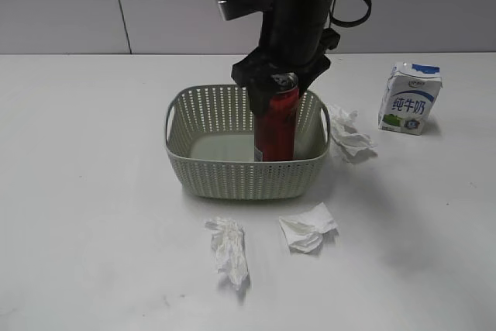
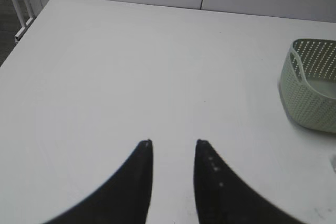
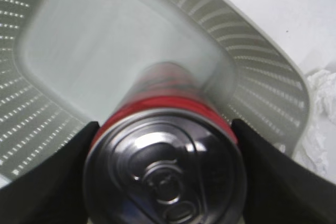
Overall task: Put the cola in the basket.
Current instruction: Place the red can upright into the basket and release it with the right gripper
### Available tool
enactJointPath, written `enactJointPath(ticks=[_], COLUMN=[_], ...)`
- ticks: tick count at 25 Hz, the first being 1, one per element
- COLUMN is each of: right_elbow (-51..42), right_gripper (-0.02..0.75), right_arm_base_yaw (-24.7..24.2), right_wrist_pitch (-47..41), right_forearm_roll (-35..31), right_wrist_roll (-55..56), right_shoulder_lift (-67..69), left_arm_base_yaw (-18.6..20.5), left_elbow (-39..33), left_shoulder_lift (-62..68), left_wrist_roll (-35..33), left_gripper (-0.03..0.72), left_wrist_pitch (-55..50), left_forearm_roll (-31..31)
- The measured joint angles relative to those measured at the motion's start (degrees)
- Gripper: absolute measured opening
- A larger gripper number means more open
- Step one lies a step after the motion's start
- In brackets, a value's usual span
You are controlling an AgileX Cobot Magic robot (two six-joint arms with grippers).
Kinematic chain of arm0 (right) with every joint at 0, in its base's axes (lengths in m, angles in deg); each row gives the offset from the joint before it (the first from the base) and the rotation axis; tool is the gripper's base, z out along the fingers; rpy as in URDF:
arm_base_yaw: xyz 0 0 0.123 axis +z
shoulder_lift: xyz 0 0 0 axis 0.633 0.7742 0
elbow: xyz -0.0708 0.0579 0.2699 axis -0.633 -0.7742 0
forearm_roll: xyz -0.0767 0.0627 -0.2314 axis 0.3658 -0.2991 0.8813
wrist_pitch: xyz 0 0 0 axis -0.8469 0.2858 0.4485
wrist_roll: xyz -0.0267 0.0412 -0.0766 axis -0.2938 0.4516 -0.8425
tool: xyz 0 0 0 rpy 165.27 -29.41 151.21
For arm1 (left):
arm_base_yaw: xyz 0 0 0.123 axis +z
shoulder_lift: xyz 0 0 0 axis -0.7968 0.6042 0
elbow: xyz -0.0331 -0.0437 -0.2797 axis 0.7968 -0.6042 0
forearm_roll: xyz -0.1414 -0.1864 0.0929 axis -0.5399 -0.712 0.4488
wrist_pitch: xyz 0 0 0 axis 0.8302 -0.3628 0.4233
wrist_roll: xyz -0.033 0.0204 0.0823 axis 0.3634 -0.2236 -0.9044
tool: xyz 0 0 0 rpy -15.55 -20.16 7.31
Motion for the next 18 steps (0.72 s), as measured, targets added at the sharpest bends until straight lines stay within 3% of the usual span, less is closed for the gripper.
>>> enactJointPath(ticks=[8,12,18], right_elbow=[0.0,0.2,0.4], right_gripper=[0.528,0.597,0.619], right_arm_base_yaw=[0.1,0.1,0.2], right_wrist_pitch=[-0.7,-1.1,-1.1], right_forearm_roll=[-3.2,-3.5,-3.5], right_wrist_roll=[0.0,-0.1,-0.1], right_shoulder_lift=[0.0,-1.0,-7.0], left_arm_base_yaw=[0.0,0.0,0.0], left_elbow=[0.0,0.0,0.0], left_shoulder_lift=[0.0,0.0,0.0], left_wrist_roll=[0.0,0.0,0.0], left_gripper=[0.217,0.217,0.217], left_wrist_pitch=[0.0,0.0,0.0], left_forearm_roll=[0.0,0.0,0.0])
